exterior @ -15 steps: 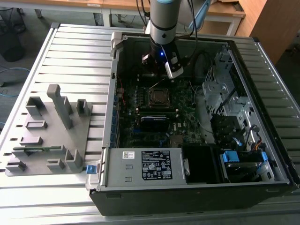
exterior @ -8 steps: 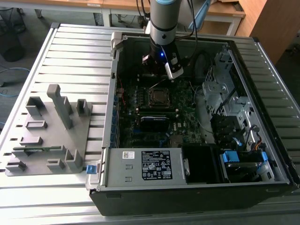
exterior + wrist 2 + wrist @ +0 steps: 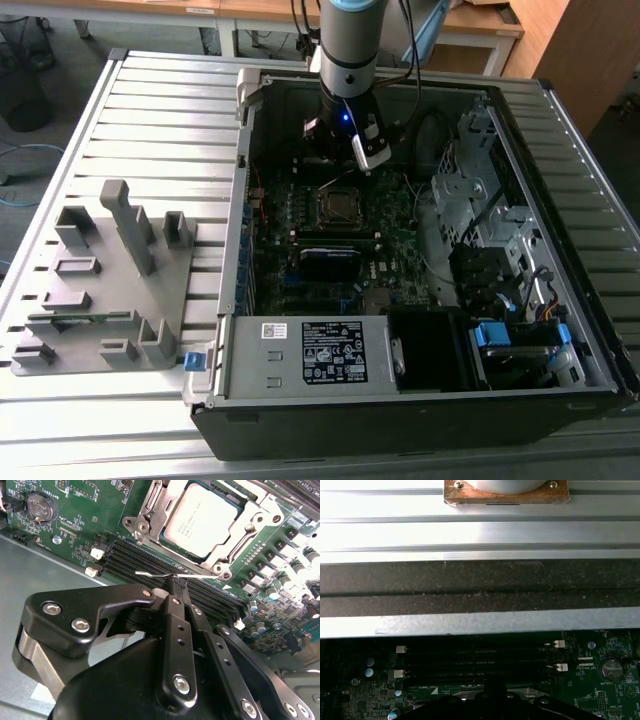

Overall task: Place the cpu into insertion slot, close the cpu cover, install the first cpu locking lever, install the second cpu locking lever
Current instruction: 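Install the first cpu locking lever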

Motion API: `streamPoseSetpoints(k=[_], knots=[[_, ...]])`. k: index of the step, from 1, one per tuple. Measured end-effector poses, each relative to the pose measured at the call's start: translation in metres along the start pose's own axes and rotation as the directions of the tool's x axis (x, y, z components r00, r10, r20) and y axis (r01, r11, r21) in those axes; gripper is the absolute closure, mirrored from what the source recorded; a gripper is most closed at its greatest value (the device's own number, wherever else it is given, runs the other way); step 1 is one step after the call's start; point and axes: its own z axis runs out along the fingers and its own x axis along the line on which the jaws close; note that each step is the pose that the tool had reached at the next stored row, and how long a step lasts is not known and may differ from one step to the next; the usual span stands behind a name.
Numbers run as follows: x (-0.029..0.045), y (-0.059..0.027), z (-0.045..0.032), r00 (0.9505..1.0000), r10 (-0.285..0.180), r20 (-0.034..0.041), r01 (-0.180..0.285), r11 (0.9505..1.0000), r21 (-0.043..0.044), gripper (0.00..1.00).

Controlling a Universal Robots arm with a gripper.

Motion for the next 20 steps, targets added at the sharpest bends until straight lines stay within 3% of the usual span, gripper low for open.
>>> streamPoseSetpoints(k=[20], knots=[[-0.0021,-0.0005,0.0019,1.0,0.0,-0.0001,0.0,1.0,0.0001,0.89]])
